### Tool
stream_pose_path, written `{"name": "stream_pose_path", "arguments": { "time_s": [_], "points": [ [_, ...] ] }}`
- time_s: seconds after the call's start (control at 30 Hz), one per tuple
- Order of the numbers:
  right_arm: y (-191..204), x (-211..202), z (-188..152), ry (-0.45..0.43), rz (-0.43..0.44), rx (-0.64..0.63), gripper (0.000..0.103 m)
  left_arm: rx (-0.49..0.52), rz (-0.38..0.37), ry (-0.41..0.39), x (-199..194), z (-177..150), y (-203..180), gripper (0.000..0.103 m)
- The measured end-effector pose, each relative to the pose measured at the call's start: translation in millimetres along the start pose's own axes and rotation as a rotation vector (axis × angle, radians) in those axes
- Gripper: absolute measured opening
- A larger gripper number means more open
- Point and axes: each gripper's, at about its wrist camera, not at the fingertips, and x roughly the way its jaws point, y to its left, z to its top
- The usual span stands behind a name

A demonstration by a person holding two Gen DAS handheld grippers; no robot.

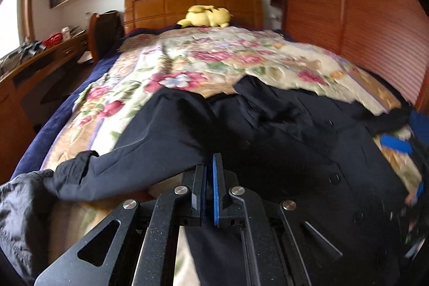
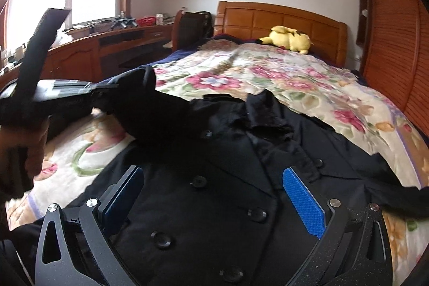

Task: Fold large clothes
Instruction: 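Lift the gripped sleeve with the left tool and lay it across the coat front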

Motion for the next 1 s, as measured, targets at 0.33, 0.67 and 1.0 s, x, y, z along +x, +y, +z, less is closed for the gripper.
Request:
{"name": "stream_pose_path", "arguments": {
  "time_s": [0.33, 0.67, 1.0],
  "points": [
    [14, -2, 2, 0.003, 0.026, -0.008, 0.103, 0.029, 0.034, 0.045, -10, -30, -9, 0.029],
    [17, 5, 3, 0.010, 0.051, -0.050, 0.103, 0.055, 0.079, 0.033, -37, -43, 22, 0.076],
    [17, 8, 5, 0.017, 0.056, -0.052, 0.103, 0.028, 0.217, 0.163, 11, -73, 73, 0.076]
  ]
}}
